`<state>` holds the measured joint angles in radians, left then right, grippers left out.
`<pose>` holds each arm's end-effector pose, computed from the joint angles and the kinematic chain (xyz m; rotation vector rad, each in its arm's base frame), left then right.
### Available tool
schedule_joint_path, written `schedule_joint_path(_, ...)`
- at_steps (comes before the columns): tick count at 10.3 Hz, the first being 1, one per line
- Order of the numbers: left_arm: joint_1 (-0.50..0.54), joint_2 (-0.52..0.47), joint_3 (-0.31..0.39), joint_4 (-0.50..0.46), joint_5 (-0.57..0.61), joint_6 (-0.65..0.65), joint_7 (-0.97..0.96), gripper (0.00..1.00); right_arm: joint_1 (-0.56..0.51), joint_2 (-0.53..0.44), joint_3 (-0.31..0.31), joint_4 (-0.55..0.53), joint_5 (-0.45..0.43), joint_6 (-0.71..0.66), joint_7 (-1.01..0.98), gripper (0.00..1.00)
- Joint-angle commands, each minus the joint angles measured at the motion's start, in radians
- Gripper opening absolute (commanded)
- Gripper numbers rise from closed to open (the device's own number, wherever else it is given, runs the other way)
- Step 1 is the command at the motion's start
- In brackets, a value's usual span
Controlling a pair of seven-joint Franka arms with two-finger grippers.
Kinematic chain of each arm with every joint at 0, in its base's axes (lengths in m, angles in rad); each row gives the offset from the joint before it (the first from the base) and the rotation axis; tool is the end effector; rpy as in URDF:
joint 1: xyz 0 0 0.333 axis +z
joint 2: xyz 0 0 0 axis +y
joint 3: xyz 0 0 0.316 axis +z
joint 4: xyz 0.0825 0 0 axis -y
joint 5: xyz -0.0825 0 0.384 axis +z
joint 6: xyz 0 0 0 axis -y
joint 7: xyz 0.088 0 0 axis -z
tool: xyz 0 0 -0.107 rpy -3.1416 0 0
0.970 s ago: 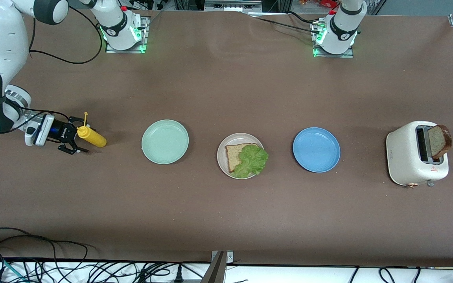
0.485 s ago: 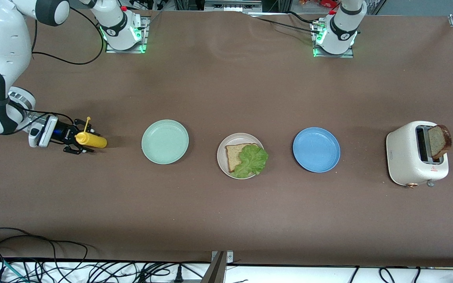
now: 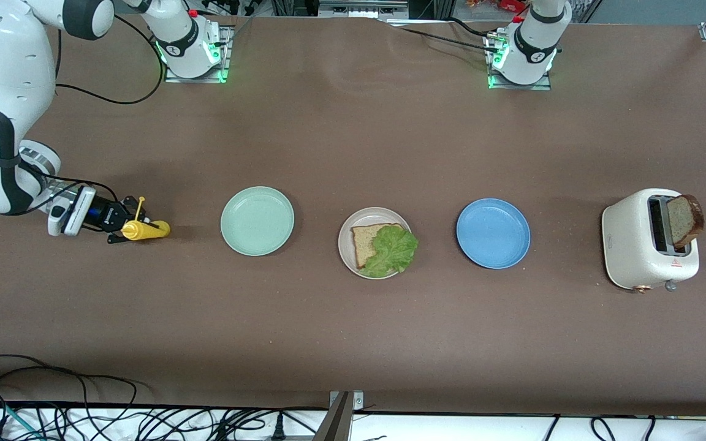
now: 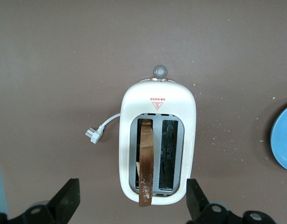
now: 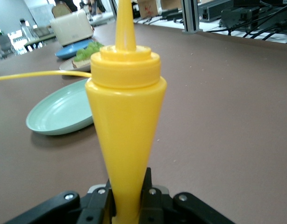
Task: Make sandwich on beige plate with both arms
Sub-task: 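Lift the mustard bottle upright and carry it toward the beige plate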
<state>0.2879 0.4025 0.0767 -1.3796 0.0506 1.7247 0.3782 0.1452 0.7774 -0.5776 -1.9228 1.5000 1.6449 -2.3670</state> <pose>0.6311 0.2367 0.4806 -3.0847 0.0432 0.1257 0.5543 -0.1427 0.1242 -1.9110 -1.1116 -0.9393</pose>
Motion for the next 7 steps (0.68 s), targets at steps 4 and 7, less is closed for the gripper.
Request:
schedule_joint_path(4,0.001,-0.01,-0.005,-0.007,0.018,-0.004,-0.002,1.0,0.362,-0.021,-0.213,0.093,-0.029,0.237,0.186,0.0)
schedule_joint_path(7,0.001,-0.01,-0.005,-0.007,0.018,-0.004,-0.002,1.0,0.562,-0.015,-0.298,0.186,-0.18,0.418,0.481,0.0)
